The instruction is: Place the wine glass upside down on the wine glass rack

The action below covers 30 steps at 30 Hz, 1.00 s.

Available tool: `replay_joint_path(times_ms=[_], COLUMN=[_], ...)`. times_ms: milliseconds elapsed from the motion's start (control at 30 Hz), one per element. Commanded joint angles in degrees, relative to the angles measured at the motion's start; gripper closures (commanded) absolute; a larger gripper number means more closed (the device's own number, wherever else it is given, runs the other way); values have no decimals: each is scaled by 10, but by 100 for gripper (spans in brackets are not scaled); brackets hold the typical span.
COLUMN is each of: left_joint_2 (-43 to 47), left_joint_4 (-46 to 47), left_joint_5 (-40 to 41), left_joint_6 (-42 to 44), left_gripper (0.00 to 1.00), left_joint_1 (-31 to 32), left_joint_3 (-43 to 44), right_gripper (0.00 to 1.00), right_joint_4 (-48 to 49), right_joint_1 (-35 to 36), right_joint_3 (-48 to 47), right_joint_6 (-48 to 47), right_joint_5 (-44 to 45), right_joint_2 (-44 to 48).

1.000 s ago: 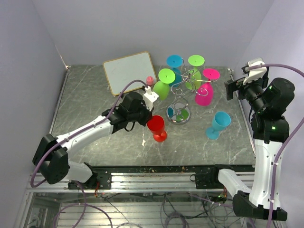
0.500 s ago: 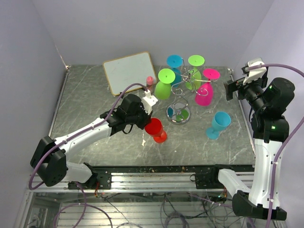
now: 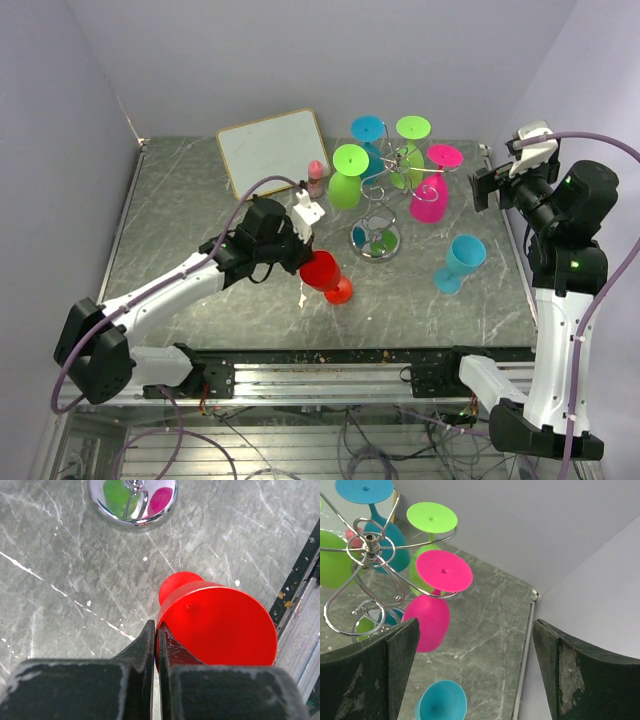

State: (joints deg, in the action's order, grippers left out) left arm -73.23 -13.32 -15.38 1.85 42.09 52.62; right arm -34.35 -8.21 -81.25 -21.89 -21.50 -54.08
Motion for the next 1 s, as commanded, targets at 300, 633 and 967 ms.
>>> replay_joint_path(times_ms=[300,633,967], left_joint_2=[179,268,246], left_joint_4=[-28,-143,-195], left_joint_5=[-142,-175,-113], left_joint_6=[27,20,-12], left_gripper=[93,93,93], left_joint_1=[-132,-265,-268], left_joint_3=[9,127,295], right_gripper=[5,11,16], right_joint_4=[-33,-10,94], right_joint_1=[-16,-20,12], right_joint_3=[-50,-67,-93], right_joint_6=[-31,38,185], right_joint_5=[-116,-247,-350], right_joint_2=[-6,-35,-80])
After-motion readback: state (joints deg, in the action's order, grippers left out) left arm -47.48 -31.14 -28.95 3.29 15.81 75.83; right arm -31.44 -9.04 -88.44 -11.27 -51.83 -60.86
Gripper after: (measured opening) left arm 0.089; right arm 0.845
